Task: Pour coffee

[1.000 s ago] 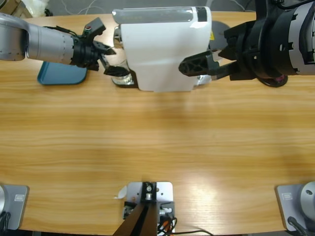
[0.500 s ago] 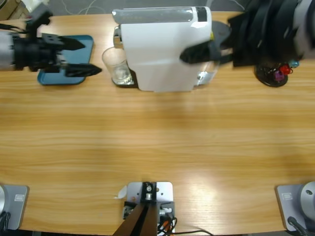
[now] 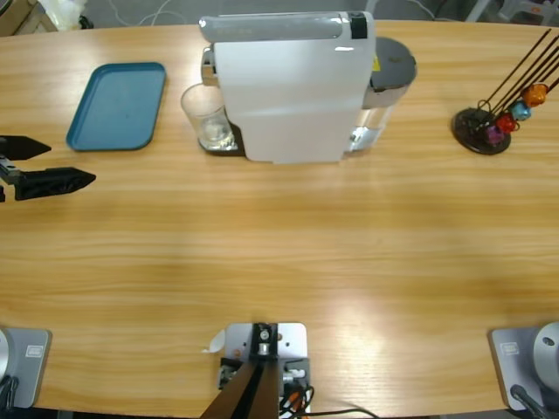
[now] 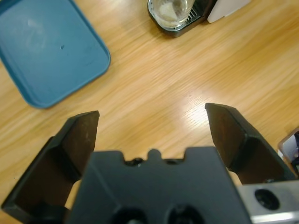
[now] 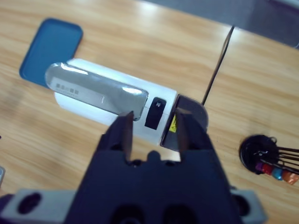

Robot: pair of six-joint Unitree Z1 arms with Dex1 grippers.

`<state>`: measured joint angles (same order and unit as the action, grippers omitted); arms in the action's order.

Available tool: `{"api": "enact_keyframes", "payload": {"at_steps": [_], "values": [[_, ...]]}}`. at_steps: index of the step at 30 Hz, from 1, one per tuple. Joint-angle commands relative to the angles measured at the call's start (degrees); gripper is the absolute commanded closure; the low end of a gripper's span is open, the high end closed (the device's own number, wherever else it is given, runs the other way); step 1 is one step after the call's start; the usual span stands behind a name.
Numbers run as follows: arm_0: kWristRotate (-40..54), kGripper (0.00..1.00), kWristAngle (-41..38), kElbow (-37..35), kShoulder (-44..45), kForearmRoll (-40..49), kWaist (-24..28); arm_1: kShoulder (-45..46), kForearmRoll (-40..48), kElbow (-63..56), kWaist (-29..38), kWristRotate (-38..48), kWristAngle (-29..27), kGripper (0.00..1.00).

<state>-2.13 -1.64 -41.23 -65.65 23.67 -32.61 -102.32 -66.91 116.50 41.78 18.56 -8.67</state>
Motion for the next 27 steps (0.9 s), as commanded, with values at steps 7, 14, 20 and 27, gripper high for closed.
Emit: {"api": "enact_keyframes", "payload": {"at_steps": [7,14,20,27], "values": [[-1.57,0.004,1.11,0.70,-2.16,-0.22,-0.74,-10.20,-6.76,5.90,-6.36,0.25,8.79,1.000],[-1.50,0.004,1.11,1.28,-2.88,-0.65,-0.74,-11.53,-6.56,5.93,-6.29,0.21,11.52,1.000],[-1.53,0.004,1.06,1.24,-3.36,-0.73,-0.77,-12.89,-6.58,6.55,-6.30,0.30,10.44,1.000],[-1.55,0.004,1.02,1.24,-3.80,-0.79,-0.75,-13.08,-6.74,6.53,-6.32,0.25,8.53,1.000]]}}
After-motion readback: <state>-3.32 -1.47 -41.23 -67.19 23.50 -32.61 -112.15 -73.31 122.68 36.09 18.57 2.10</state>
